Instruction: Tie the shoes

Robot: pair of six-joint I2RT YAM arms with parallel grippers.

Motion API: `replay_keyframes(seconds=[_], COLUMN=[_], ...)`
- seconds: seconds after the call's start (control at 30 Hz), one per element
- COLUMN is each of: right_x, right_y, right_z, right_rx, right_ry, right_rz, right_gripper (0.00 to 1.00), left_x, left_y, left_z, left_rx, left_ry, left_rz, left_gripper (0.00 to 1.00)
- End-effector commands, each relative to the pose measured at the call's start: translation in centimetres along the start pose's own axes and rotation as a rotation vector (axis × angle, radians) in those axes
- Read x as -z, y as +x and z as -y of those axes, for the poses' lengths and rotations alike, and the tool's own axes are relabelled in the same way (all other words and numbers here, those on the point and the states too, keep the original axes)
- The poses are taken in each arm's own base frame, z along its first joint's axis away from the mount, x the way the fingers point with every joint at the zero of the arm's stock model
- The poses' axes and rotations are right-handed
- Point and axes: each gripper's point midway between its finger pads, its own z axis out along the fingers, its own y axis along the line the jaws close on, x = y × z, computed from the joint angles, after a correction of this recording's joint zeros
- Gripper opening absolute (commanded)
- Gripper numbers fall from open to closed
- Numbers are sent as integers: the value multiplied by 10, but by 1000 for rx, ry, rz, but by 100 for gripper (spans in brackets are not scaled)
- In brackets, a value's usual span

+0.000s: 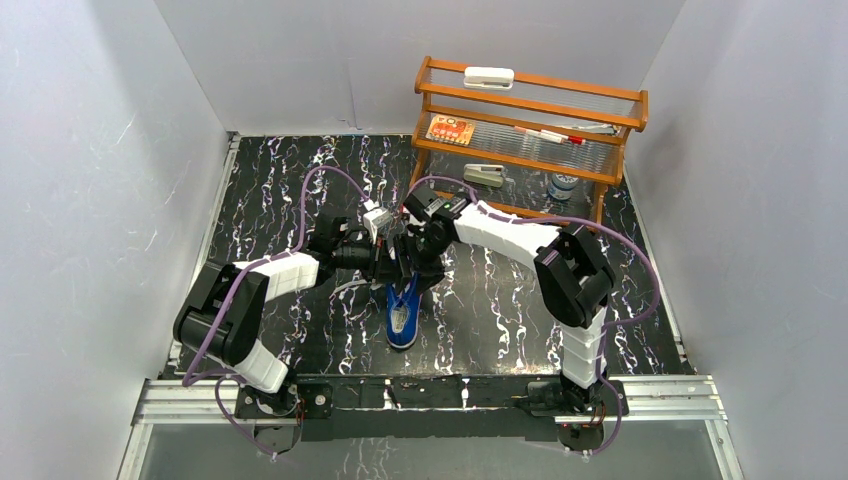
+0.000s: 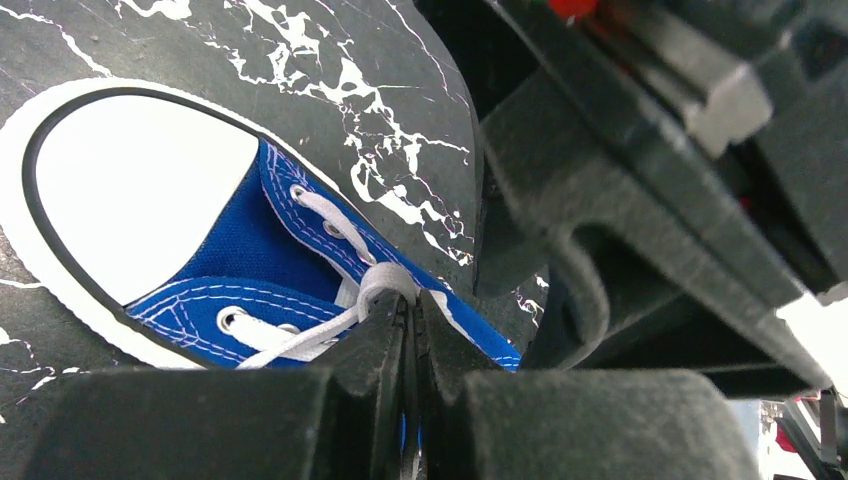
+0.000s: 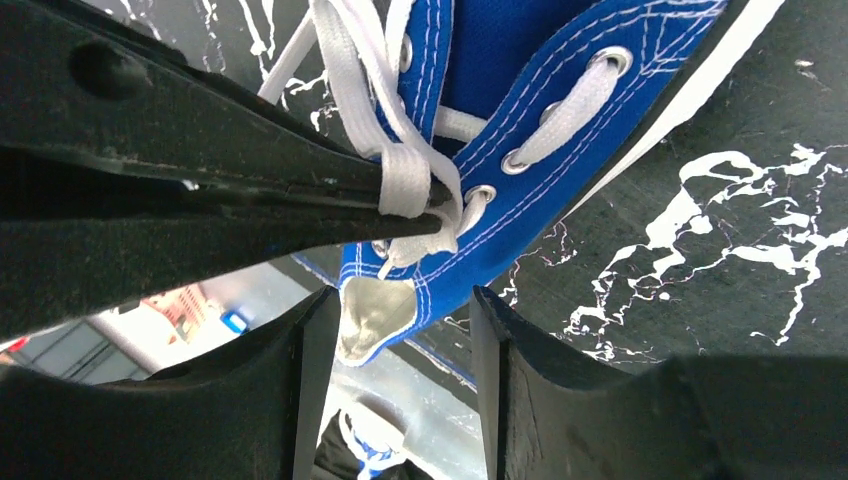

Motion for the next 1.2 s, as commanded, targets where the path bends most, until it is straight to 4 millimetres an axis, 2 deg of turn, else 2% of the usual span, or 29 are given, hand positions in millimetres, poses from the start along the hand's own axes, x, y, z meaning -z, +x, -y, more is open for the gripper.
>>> replay_keyframes(seconds=[0.0,0.23,0.33,0.63,0.83,0.9,0.97,1.07,1.17], right_x=[3,-6,-3,10,13,16,18,25,41], right_y=[-12,-15,-21,-13,-11,1,26,68,86], right_z=[-6,-4,2,4,0,4,14,29,34], right_rx=[1,5,9,38,132,176,200,180,176], right_ry=[66,110,157,169,137,146,150,138,138], right_rz=[109,133,164,182,169,103,-3,-111,-101], right_gripper=[59,47,28,0,0,0,0,0,0], left_x=[4,5,6,7,9,10,12,17,27], left_y=[-12,-14,-13,-11,-12,-16,-22,-32,-43], left_z=[7,9,10,12,14,13,14,13,12], left_rx=[-47,-40,-43,-46,-39,-33,-25,4,54], left_ry=[17,23,22,20,18,-3,-17,-72,-163], left_rz=[19,32,29,33,35,36,42,57,96], left_gripper=[3,3,3,3,3,3,6,26,43])
